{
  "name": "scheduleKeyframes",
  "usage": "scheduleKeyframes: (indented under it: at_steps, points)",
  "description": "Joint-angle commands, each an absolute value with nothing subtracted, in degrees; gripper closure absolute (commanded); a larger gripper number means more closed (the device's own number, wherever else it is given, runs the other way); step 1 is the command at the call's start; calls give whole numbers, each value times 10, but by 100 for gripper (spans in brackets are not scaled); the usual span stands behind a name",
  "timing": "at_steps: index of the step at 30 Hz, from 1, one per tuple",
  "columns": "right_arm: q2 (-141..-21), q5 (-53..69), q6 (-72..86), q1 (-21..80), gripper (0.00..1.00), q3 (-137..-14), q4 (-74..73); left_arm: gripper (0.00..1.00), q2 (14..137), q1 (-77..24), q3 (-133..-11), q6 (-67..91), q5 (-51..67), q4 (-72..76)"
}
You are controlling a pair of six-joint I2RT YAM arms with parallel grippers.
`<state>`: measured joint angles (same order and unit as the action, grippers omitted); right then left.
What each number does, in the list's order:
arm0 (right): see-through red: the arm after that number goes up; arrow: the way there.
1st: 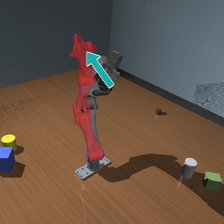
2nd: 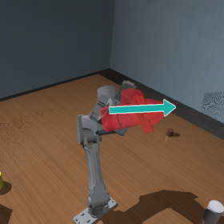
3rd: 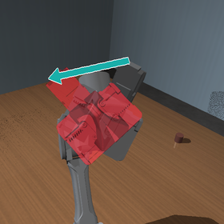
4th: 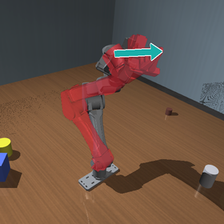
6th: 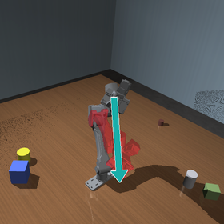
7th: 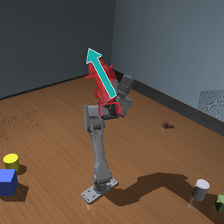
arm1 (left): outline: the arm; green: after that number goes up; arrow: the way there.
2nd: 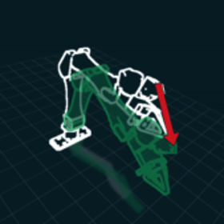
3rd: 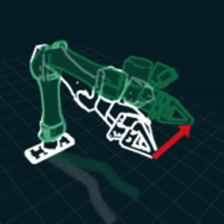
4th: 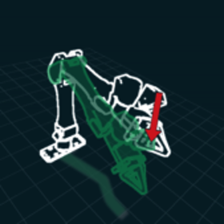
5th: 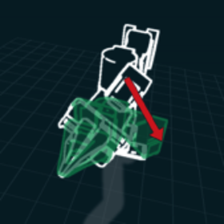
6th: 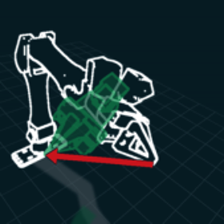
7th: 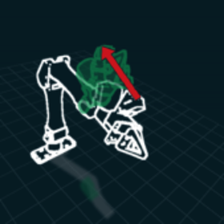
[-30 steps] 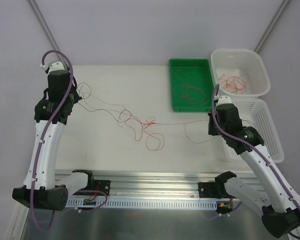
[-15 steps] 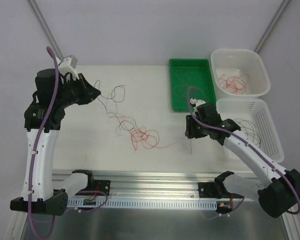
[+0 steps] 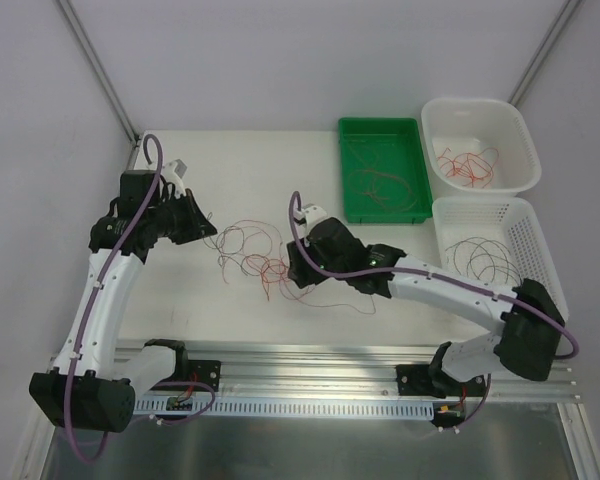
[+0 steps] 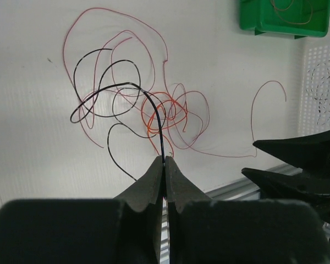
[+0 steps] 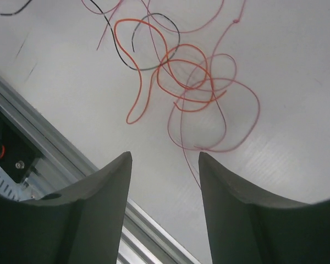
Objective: Untangle the cables
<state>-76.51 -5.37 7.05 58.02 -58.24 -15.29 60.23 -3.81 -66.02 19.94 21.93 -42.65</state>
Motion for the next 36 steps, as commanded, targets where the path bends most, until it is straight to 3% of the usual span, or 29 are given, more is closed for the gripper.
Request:
scheduleKeyframes:
  at_steps: [1,13,19,21,23,26,32,36]
  points:
    - [-840,-57,113,591,46,-619,-53,100,592,-45,-641,193,213,-398]
    - [-1032,-21,225,632,53,-684,32,100,589,-47,-606,188,201,-380]
    - [-1061,-33,232,632,64,-695,10,100,593,-47,-594,188,182,-372]
    - [-1060,-40,229,634,74,-694,3,100,594,-47,-591,188,178,-369]
    - [-1052,-40,217,634,88,-694,-19,100,599,-47,-584,189,169,-362]
    - [-1010,-49,188,639,99,-702,-56,100,613,-47,-570,182,125,-356]
    - [-852,-63,76,639,99,-772,-215,100,651,-47,-527,148,-20,-357]
    - [-724,-123,6,631,99,-829,-315,100,670,-46,-531,140,-43,-369]
